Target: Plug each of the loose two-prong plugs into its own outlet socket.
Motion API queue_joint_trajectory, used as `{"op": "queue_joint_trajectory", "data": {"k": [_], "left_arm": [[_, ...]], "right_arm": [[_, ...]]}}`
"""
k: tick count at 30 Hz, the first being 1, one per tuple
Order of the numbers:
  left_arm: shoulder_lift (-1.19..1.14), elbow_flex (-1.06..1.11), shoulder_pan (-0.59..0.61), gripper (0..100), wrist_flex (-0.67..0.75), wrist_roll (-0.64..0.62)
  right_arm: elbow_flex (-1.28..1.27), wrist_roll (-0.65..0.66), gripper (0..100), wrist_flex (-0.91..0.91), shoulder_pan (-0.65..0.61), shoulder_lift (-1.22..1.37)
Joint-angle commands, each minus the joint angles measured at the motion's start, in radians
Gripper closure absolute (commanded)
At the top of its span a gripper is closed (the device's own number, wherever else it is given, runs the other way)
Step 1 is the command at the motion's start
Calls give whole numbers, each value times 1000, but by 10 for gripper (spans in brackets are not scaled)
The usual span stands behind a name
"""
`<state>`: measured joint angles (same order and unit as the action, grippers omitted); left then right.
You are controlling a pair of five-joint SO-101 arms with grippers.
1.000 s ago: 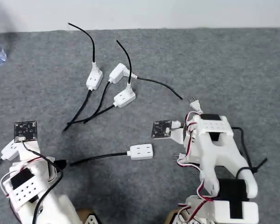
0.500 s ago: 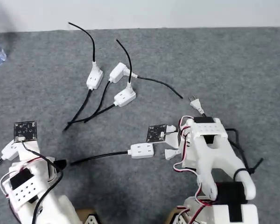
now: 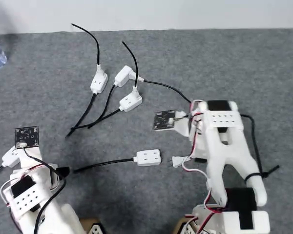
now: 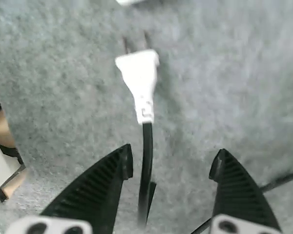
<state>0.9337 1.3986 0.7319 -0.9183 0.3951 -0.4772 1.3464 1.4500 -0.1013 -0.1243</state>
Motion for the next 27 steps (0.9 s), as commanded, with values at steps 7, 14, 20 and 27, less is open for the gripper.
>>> {"op": "queue_joint_trajectory", "data": {"k": [7,14,20,27], "left_arm": [[12,-7,-5,636,8,8],[12,-7,-5,636,8,8],[12,-7,-5,636,8,8],[12,-7,-5,636,8,8]], "right_arm": [[-54,-92,736,-96,-159,-21],[-106,-94,736,-145,-162,-18],[-109,-97,736,-180,-188,61],[-106,-137,736,-226,-223,105]]}}
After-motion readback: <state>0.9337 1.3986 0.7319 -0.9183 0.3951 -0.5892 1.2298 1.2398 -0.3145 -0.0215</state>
